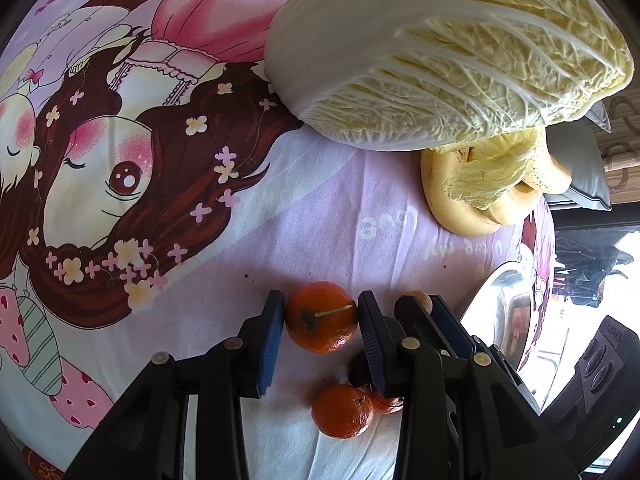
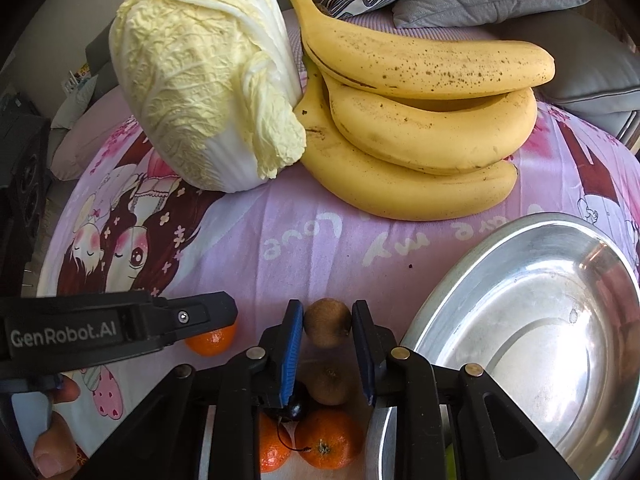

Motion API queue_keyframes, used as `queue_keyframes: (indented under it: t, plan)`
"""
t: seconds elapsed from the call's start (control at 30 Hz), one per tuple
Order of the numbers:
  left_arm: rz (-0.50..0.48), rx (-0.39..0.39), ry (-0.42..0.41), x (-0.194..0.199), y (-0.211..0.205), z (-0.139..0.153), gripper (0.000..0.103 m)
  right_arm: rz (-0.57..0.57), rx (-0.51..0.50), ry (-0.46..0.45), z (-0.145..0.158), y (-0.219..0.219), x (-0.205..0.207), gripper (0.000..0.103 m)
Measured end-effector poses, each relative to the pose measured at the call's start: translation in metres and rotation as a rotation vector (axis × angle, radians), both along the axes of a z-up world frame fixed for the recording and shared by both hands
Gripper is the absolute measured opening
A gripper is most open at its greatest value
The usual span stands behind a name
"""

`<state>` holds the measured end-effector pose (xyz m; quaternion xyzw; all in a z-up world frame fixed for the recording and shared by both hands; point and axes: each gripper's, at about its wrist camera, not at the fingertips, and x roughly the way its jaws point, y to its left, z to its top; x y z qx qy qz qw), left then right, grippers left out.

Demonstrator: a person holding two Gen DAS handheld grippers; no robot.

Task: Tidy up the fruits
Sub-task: 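Lift the tangerine with the left tool while the right tool grasps a brown kiwi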

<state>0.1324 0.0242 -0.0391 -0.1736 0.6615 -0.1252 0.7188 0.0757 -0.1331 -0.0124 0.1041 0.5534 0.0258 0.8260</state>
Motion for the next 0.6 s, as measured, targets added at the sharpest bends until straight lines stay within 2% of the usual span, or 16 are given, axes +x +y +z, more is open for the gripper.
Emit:
queue_keyframes:
  t: [0.27, 0.6]
  plan:
    - [-0.023, -0.006, -0.018, -0.004, -0.011, 0.007, 0.039, -0.028, 0.076, -0.004, 0.019, -0.013, -0.012, 0.027]
    - [-0.055, -0.008, -0.04, -0.011, -0.03, 0.021, 0.039, -0.081, 0.083, -0.028, 0.041, -0.031, -0.024, 0.027]
